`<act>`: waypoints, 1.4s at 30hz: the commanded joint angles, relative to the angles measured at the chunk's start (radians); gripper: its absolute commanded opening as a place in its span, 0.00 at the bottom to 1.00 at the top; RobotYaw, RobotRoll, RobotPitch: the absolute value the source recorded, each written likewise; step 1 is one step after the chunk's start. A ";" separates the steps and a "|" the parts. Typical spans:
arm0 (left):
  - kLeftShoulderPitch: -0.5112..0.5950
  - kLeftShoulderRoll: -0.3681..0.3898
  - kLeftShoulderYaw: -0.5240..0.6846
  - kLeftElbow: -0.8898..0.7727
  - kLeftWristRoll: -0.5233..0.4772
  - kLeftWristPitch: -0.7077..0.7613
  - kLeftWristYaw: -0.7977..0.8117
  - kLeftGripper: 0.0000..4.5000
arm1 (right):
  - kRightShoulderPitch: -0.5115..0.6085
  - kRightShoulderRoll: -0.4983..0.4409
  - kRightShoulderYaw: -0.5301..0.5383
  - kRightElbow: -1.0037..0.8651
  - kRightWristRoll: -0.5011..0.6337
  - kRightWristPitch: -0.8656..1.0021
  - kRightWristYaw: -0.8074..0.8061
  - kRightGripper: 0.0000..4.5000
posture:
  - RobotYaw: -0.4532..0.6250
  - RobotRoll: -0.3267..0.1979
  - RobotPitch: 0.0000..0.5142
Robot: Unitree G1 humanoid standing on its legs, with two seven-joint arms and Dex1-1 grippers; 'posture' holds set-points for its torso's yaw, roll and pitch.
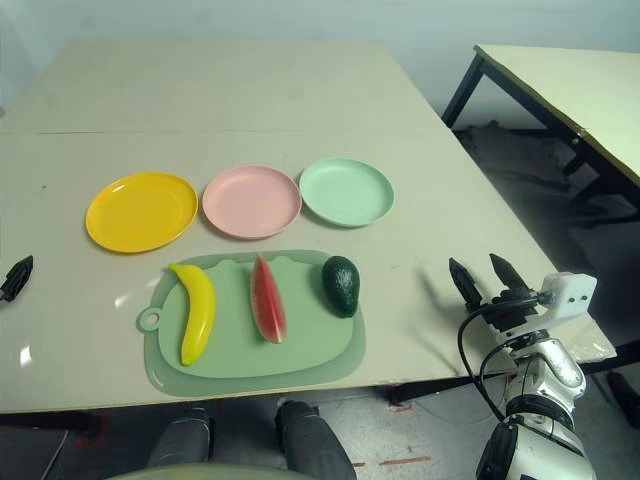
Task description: Place the fruits into color-matched plates.
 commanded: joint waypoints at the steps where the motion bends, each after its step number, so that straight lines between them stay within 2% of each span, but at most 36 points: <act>1: 0.001 0.007 0.005 -0.013 -0.003 0.010 0.000 0.99 | -0.005 0.008 0.007 0.008 -0.001 0.006 0.001 1.00 | 0.49 0.62 0.28; 12: 0.071 -0.048 0.041 -0.116 -0.059 0.033 0.021 0.99 | -0.021 -0.015 0.022 0.027 -0.013 0.025 0.010 1.00 | 0.51 0.62 0.30; 16: 0.091 -0.075 0.020 -0.257 -0.187 0.095 -0.077 0.99 | -0.025 -0.032 0.015 0.024 -0.006 0.021 0.025 1.00 | 0.49 0.62 0.28; 18: 0.081 -0.059 0.000 -0.321 -0.220 0.121 -0.120 0.99 | -0.026 -0.046 0.006 0.025 -0.001 0.021 0.023 1.00 | 0.49 0.62 0.27; 22: 0.063 0.043 -0.086 -0.392 -0.234 0.168 -0.286 0.99 | -0.028 -0.058 -0.011 0.004 0.016 0.013 0.001 1.00 | 0.46 0.62 0.28; 26: 0.113 0.135 -0.208 -0.523 -0.228 0.183 -0.477 0.99 | -0.040 -0.065 -0.006 -0.041 0.013 0.035 -0.030 1.00 | 0.44 0.62 0.30; 28: 0.132 0.185 -0.251 -0.557 -0.210 0.155 -0.575 0.99 | -0.045 -0.071 0.015 -0.081 -0.013 0.044 -0.070 1.00 | 0.43 0.62 0.30; 31: 0.104 0.219 -0.267 -0.562 -0.220 0.152 -0.633 0.99 | -0.041 -0.086 0.041 -0.152 -0.044 0.059 -0.119 1.00 | 0.43 0.62 0.31; 37: 0.032 0.216 -0.333 -0.577 -0.210 0.136 -0.703 0.99 | 0.008 -0.135 0.103 -0.393 -0.130 0.075 -0.212 1.00 | 0.39 0.62 0.31; 39: 0.013 0.210 -0.347 -0.558 -0.202 0.128 -0.710 0.99 | 0.016 -0.166 0.142 -0.508 -0.200 0.071 -0.261 1.00 | 0.38 0.62 0.31; 42: -0.014 0.206 -0.360 -0.511 -0.188 0.106 -0.732 0.99 | -0.074 -0.211 0.223 -0.592 -0.360 0.103 -0.400 1.00 | 0.35 0.62 0.31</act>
